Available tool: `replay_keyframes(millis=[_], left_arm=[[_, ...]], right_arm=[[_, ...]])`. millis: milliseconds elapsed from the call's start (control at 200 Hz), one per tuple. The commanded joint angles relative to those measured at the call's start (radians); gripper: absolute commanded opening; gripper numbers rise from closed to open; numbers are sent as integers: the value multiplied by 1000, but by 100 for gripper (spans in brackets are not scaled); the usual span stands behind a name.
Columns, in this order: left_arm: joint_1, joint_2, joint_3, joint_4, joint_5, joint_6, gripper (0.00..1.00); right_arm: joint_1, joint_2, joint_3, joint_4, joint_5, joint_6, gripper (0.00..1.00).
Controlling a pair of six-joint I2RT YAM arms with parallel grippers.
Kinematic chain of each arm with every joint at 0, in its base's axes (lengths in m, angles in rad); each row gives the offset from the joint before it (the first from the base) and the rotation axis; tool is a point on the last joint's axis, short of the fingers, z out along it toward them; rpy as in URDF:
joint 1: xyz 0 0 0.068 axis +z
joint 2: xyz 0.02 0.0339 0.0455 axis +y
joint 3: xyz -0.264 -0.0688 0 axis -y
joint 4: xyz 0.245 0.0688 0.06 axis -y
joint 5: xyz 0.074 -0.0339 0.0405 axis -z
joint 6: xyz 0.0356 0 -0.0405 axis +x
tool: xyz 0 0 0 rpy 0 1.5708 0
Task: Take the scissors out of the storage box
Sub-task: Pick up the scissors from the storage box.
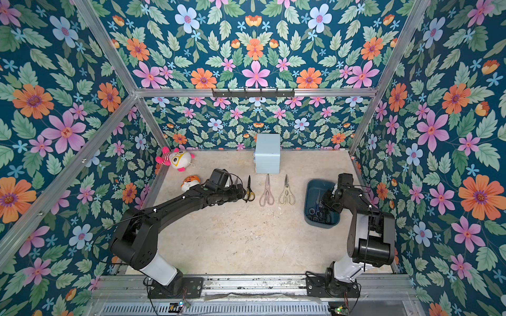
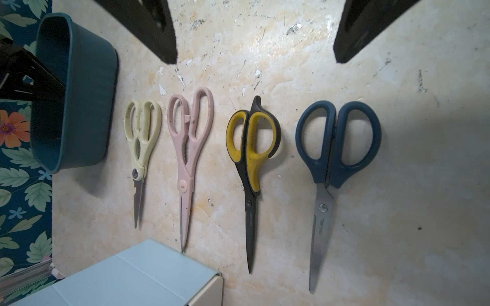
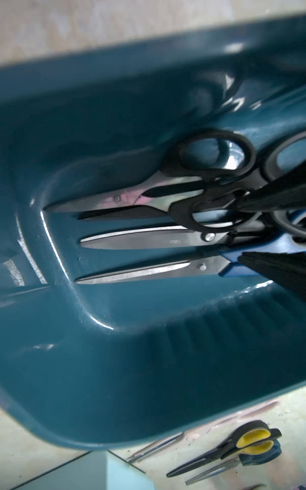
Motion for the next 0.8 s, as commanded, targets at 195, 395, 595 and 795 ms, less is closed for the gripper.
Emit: replay_keyframes(millis=[195, 395, 595, 795], left_arm=[[0, -7, -3, -17, -21, 5, 97], [0, -12, -5, -21, -26, 1, 97], [0, -13, -5, -19, -24, -1, 97], [0, -20, -12, -17, -26, -1, 97]], right_arm=[[0, 40, 13, 17, 15, -16, 24], [0, 40, 17, 18, 15, -18, 13], [0, 38, 24, 11, 16, -20, 4], [0, 36, 28, 4, 18, -24, 3]])
